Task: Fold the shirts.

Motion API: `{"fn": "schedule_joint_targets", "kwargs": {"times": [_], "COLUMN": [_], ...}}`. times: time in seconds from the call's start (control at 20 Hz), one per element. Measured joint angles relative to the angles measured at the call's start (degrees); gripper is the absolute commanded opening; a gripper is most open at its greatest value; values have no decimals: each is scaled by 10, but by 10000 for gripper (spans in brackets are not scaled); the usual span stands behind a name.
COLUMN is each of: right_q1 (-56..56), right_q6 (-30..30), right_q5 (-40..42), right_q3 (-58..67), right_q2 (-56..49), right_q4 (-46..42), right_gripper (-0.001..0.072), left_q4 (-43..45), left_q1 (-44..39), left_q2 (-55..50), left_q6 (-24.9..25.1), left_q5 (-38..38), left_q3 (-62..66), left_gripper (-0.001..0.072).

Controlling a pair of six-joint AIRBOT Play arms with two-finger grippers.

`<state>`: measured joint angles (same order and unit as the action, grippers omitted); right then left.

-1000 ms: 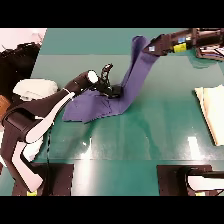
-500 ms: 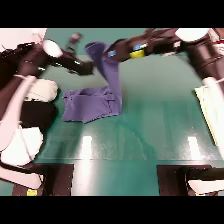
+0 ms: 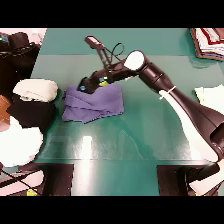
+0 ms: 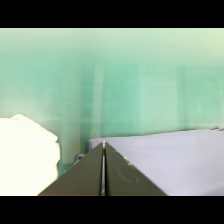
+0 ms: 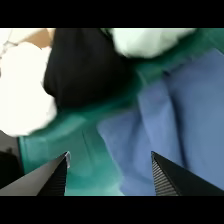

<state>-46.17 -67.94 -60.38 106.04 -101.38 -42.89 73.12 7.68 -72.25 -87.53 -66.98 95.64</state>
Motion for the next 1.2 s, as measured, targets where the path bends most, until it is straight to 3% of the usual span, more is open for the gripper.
{"fn": "schedule_joint_targets", "kwargs": {"times": [0.25, 0.5, 0.55, 0.6, 0.65, 0.9, 1.2], "right_q1": [106, 216, 229, 237, 243, 240, 202], "right_q6": [-37, -64, -65, -66, -67, -69, -77], "right_q5": [-53, -35, -29, -26, -16, -3, -23], "right_q3": [-114, -254, -276, -295, -310, -311, -216], "right_q2": [42, 67, 68, 68, 69, 32, -66], "right_q4": [-55, -40, -28, -20, -9, 16, 57], "right_gripper": [574, 595, 595, 595, 595, 595, 592], "left_q4": [-3, -41, -50, -62, -73, -111, -146], "left_q1": [11, 13, 13, 13, 13, 13, 13], "left_q2": [10, 10, 10, 10, 10, -2, -15], "left_q6": [7, 11, 17, 24, 31, 51, 63], "left_q5": [-17, -20, -17, -16, -13, 1, 8], "left_q3": [-5, -46, -61, -77, -95, -191, -232], "left_gripper": [24, 26, 128, 352, 371, 366, 353]}}
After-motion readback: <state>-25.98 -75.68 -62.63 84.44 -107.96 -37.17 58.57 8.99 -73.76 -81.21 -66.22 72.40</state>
